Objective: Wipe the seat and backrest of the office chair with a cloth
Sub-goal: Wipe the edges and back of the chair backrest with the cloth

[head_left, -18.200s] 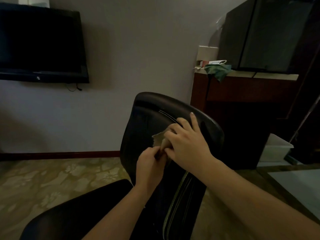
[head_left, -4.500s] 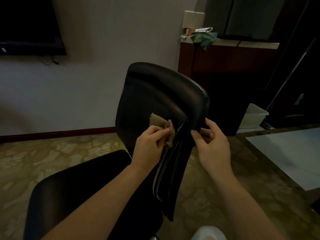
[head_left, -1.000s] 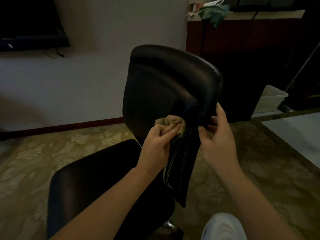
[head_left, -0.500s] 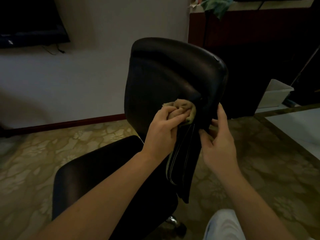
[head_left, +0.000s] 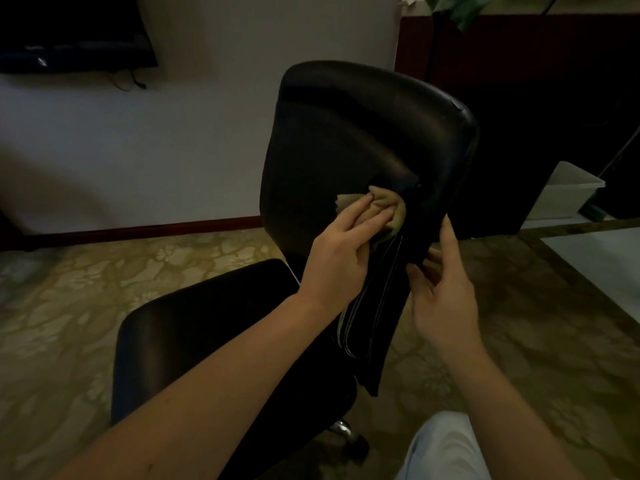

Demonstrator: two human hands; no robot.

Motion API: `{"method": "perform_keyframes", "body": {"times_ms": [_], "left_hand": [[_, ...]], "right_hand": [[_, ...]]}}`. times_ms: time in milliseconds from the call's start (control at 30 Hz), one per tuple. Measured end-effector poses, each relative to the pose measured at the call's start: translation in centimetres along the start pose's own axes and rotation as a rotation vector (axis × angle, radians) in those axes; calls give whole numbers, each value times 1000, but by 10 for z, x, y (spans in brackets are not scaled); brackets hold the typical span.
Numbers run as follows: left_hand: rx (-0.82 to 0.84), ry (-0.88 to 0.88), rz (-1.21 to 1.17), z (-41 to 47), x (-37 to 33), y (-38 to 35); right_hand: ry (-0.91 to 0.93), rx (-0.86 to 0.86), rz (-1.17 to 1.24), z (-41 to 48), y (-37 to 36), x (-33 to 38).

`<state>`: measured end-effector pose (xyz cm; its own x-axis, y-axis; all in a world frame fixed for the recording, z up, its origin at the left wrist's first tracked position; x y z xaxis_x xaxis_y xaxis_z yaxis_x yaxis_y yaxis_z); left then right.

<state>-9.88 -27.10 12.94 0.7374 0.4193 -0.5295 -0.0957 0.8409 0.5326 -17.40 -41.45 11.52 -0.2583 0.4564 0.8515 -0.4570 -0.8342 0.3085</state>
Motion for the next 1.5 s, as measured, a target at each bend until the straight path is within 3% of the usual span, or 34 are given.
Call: {"method": "perform_keyframes", "body": {"times_ms": [200,433,767,1167,1500], "left_hand": [[-13,-58,61,-7,3,-2],[31,56,82,-45,25,0],[-36,10,41,1,-9,2],[83,104,98,-55,19,6],[-5,-23,81,-6,-13,5]], "right_hand": [[10,-30,31,-1,-3,1],[9,-38,17,-5,-8,-5],[-40,-63,-22,-14,-17,-14],[-7,-80,-78,-15,-20,-23],[-7,-77,-67,-16,-20,-22]]}}
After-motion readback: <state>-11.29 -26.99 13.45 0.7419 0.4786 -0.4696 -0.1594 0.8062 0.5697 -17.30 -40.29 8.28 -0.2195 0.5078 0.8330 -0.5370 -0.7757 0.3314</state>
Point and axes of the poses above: each hand's wrist, its own z-axis towards the middle knuckle, its own y-axis out of the back of the hand, x = y × z, the point moved 1 cm from there along z, towards the middle knuckle
